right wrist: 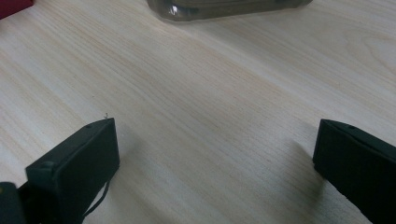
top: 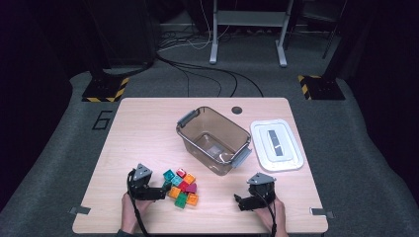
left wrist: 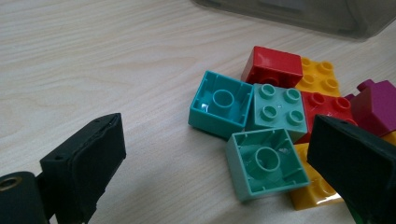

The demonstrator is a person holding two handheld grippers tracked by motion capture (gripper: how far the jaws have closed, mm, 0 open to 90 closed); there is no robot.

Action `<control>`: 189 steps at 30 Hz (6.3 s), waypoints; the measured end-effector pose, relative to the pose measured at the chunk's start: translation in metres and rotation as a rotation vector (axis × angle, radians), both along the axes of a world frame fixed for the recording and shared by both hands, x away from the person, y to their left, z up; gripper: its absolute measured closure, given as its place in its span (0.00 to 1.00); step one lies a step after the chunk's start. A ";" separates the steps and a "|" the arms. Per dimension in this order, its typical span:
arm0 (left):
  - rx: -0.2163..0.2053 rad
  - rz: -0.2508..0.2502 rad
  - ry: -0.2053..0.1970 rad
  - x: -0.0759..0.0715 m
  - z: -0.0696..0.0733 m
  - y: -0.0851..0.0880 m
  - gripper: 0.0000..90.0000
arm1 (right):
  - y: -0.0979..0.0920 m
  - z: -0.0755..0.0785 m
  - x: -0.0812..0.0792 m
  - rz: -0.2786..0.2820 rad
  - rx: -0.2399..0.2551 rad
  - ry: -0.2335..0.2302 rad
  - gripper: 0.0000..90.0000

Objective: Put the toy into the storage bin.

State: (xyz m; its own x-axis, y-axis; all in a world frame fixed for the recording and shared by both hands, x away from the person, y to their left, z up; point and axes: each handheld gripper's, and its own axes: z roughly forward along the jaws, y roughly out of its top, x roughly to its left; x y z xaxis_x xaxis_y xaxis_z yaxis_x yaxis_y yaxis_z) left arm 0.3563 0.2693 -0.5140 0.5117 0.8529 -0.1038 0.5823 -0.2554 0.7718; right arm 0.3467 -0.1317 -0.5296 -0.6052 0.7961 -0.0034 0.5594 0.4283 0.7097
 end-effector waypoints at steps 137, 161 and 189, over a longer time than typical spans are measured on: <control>0.057 -0.175 -0.254 0.060 0.143 -0.034 0.65 | 0.000 0.000 0.000 -0.007 0.005 0.004 0.00; 0.035 -0.221 -0.145 0.132 0.132 -0.069 0.65 | 0.000 0.000 0.000 -0.006 0.004 0.003 0.00; 0.017 -0.191 -0.156 0.102 0.126 -0.056 0.24 | 0.000 0.000 0.000 -0.005 0.004 0.002 0.00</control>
State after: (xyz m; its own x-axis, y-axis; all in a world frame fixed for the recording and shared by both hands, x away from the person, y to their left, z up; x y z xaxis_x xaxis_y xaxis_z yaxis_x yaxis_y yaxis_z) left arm 0.4580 0.2128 -0.3884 0.6726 0.7400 0.0028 0.3959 -0.3630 0.8435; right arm 0.3470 -0.1315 -0.5295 -0.6009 0.7993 0.0014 0.5632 0.4221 0.7104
